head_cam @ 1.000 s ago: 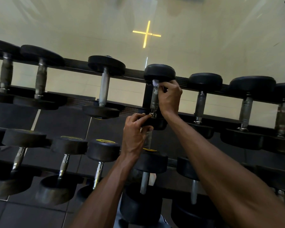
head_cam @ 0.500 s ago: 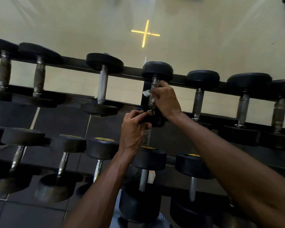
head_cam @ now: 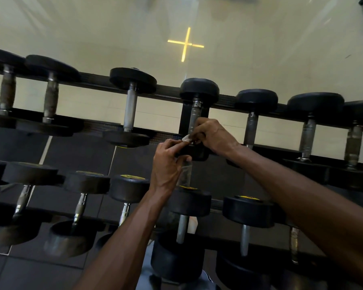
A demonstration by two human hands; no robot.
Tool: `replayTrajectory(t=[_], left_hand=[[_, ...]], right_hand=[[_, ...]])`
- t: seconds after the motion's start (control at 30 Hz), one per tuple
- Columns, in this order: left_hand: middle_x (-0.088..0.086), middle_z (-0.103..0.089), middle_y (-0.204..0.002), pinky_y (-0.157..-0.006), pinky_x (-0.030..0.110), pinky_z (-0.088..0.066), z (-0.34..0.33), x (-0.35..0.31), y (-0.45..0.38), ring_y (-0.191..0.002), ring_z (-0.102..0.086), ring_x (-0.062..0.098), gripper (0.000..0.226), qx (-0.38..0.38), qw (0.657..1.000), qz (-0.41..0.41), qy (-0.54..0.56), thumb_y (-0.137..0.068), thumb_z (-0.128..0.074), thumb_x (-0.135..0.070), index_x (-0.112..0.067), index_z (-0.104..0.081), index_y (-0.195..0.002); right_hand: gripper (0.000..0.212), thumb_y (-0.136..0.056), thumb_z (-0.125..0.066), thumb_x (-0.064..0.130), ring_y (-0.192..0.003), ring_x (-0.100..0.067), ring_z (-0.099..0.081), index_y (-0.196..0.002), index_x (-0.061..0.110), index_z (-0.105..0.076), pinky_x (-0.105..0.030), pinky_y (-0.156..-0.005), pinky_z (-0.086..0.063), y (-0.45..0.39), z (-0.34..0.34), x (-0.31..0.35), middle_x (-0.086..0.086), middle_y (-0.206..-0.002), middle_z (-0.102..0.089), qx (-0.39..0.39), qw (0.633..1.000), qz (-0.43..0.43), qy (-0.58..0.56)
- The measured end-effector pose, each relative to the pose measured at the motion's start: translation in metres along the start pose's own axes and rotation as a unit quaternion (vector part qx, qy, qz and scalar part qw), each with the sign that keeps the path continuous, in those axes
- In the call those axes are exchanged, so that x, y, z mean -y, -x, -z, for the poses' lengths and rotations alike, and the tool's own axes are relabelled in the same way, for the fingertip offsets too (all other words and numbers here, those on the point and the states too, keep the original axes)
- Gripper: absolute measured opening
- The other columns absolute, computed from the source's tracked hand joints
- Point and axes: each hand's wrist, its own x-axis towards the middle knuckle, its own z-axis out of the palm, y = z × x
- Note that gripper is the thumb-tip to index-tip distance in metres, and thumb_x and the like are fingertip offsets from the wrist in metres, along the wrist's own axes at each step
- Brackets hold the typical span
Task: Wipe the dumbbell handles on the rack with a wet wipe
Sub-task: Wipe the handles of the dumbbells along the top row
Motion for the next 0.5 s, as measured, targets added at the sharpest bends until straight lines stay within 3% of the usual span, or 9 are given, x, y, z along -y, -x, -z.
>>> replayTrajectory(t=[0.13, 0.37, 0.5], left_hand=[[0.0, -0.067, -0.114, -0.088, 0.039, -0.055, -0.002, 0.002, 0.001, -0.108, -0.06, 0.024, 0.046, -0.009, 1.0, 0.004, 0.008, -0.079, -0.086, -0.018, -0.022, -0.074, -0.124], [0.002, -0.066, -0.118, -0.091, 0.028, -0.05, -0.003, 0.001, 0.005, -0.112, -0.056, 0.022, 0.049, -0.011, 1.0, 0.007, 0.014, -0.081, -0.084, -0.015, -0.021, -0.072, -0.128], [0.003, -0.066, -0.118, -0.094, 0.029, -0.051, 0.003, -0.001, 0.001, -0.113, -0.056, 0.022, 0.049, 0.013, 1.0, 0.008, 0.01, -0.08, -0.085, -0.015, -0.021, -0.072, -0.127]], right_hand=[[0.016, -0.092, -0.066, -0.001, -0.087, -0.001, -0.058, -0.093, 0.01, -0.079, -0.005, -0.073, -0.045, 0.001, 0.003, -0.008, 0.007, -0.101, -0.061, -0.051, 0.997, -0.043, -0.029], [0.013, -0.092, -0.067, 0.004, -0.089, -0.008, -0.06, -0.097, 0.011, -0.078, -0.009, -0.072, -0.044, 0.002, -0.01, 0.002, 0.006, -0.1, -0.062, 0.005, 1.0, -0.021, -0.01], [0.014, -0.093, -0.067, 0.007, -0.088, -0.01, -0.058, -0.1, 0.011, -0.078, -0.013, -0.072, -0.043, -0.002, -0.009, 0.013, 0.001, -0.101, -0.062, 0.043, 0.999, 0.008, 0.03]])
